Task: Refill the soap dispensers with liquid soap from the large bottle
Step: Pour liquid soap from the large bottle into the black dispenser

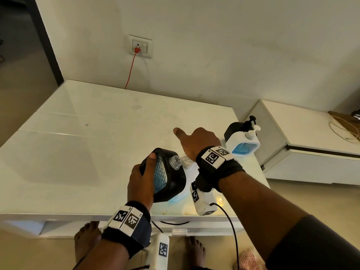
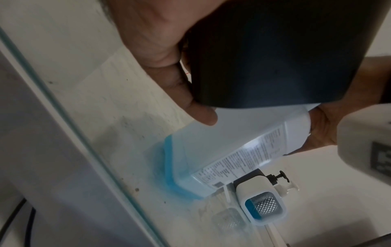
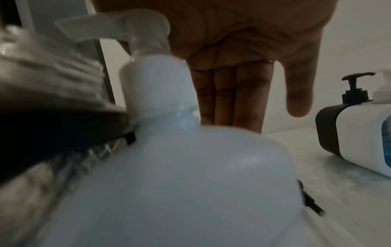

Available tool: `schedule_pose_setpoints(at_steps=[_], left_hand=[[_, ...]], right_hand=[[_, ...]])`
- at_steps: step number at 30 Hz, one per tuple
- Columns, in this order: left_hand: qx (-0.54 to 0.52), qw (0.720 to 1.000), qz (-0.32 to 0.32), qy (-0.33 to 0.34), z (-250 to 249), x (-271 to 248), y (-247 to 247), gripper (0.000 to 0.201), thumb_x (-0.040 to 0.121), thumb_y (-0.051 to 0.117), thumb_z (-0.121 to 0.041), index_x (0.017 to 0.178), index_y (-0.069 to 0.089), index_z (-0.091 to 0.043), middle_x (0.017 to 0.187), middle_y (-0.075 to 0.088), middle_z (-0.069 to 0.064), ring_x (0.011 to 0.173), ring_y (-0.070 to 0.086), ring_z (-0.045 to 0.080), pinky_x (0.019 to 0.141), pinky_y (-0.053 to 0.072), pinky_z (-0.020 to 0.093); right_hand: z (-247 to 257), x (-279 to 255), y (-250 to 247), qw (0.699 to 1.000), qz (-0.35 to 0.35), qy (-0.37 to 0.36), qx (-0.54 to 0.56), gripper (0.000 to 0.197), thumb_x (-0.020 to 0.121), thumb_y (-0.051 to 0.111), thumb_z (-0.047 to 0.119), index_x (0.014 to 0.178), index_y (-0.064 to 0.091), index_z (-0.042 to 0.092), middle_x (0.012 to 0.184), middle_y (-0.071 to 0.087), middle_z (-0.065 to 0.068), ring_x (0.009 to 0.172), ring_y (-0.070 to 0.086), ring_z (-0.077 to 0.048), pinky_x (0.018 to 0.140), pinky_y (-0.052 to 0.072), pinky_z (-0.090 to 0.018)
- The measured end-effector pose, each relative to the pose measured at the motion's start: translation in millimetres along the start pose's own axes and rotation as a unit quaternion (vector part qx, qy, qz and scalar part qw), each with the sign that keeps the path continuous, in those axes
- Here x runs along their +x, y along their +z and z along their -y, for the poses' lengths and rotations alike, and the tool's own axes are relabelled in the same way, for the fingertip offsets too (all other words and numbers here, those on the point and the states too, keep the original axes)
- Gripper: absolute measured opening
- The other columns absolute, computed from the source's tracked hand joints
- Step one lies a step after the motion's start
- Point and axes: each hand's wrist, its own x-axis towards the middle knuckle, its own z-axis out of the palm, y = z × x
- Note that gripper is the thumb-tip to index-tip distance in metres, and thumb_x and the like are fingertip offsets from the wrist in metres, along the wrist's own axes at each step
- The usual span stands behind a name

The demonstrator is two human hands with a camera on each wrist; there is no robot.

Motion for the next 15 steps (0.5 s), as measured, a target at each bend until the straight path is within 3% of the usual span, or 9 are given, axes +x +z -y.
schedule_pose_setpoints(at_steps=[3, 5, 8, 11, 15], left_hand=[[0.004, 1.000, 0.010, 0.012, 1, 1, 0, 0.106, 0.059, 0.045, -0.101, 0.122, 0.066, -0.018, 0.111, 0.072, 0.006, 0.101, 0.069, 0.026, 0.088, 0.057, 0.042], [0.003, 1.000, 0.009, 0.005, -1, 1, 1, 0.106, 0.057, 0.045, -0.099, 0.122, 0.065, -0.018, 0.111, 0.072, 0.005, 0.101, 0.068, 0.026, 0.089, 0.057, 0.043], [0.004, 1.000, 0.006, 0.002, -1, 0, 1, 0.106, 0.056, 0.045, -0.098, 0.123, 0.065, -0.018, 0.111, 0.071, 0.004, 0.101, 0.068, 0.026, 0.090, 0.057, 0.043], [0.008, 1.000, 0.007, 0.008, 1, 1, -1, 0.104, 0.058, 0.045, -0.100, 0.121, 0.067, -0.020, 0.111, 0.073, 0.005, 0.101, 0.069, 0.026, 0.095, 0.057, 0.049], [0.005, 1.000, 0.004, 0.003, 1, 2, 0, 0.105, 0.058, 0.046, -0.099, 0.122, 0.067, -0.018, 0.112, 0.072, 0.006, 0.102, 0.069, 0.027, 0.095, 0.057, 0.049]], right_hand=[[2, -1, -9, 0.999, 0.038, -0.006, 0.016, 0.080, 0.082, 0.027, 0.087, 0.066, 0.057, 0.014, 0.065, 0.063, -0.006, 0.071, 0.065, -0.028, 0.075, 0.052, -0.036], [0, 0, -8, 0.999, 0.035, -0.006, 0.015, 0.081, 0.081, 0.026, 0.087, 0.066, 0.057, 0.015, 0.066, 0.064, -0.006, 0.072, 0.065, -0.028, 0.074, 0.051, -0.035], [-2, 2, -1, 1.000, 0.002, -0.003, 0.007, 0.070, 0.084, 0.032, 0.082, 0.072, 0.057, 0.017, 0.079, 0.064, -0.004, 0.080, 0.063, -0.027, 0.073, 0.045, -0.035], [-3, 2, 4, 1.000, -0.022, 0.000, 0.008, 0.058, 0.087, 0.038, 0.071, 0.081, 0.060, 0.018, 0.086, 0.064, -0.003, 0.085, 0.061, -0.028, 0.080, 0.047, -0.038], [-4, -1, 6, 0.999, -0.041, -0.007, 0.013, 0.048, 0.090, 0.041, 0.064, 0.070, 0.046, 0.021, 0.082, 0.057, -0.001, 0.084, 0.058, -0.027, 0.086, 0.048, -0.039]])
